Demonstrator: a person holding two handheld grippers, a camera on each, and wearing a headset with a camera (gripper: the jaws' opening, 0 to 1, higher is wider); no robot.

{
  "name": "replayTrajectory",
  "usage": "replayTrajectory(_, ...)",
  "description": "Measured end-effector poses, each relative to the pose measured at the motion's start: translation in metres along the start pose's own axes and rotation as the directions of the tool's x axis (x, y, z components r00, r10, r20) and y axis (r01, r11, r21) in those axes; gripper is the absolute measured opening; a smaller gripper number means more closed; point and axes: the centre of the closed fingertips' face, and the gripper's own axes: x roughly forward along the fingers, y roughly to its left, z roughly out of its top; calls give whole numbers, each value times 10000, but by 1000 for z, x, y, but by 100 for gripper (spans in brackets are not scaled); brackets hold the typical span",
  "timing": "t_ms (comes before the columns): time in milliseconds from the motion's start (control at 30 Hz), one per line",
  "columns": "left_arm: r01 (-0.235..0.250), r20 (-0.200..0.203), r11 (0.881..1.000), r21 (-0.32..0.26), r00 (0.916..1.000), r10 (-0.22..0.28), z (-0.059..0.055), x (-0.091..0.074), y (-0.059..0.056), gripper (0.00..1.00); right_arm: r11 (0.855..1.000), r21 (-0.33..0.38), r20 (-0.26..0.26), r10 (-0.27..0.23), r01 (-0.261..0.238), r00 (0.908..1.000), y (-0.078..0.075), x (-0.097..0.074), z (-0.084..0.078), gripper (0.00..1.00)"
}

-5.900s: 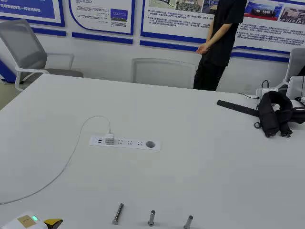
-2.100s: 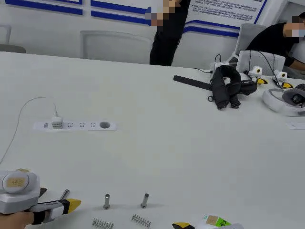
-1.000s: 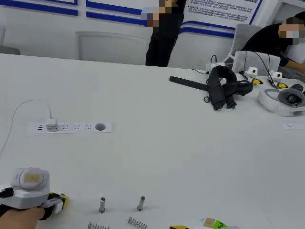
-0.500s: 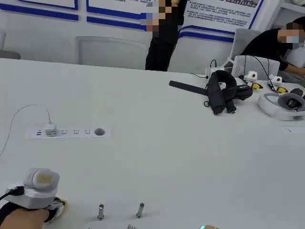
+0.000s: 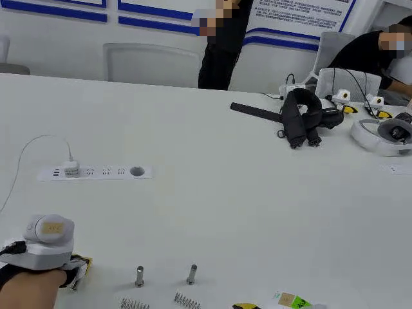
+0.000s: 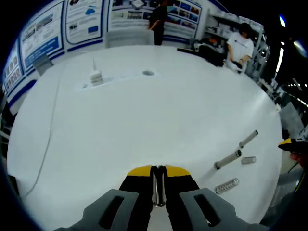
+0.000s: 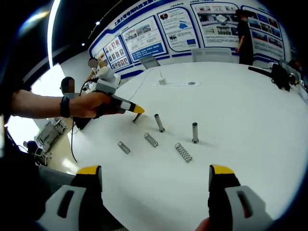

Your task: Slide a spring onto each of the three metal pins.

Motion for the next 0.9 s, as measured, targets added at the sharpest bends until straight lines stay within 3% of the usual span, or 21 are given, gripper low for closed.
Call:
replayTrajectory(433,-120,391,9999,-101,9992,124,1,-25,-3,7,9999,-86,-51,121,-121,9999,6,1,0,93)
replayTrajectory(900,-244,508,9988,432,9985,222,-8,-38,-3,7,9997,-183,0,176,-176,9998,10,-1,2,93)
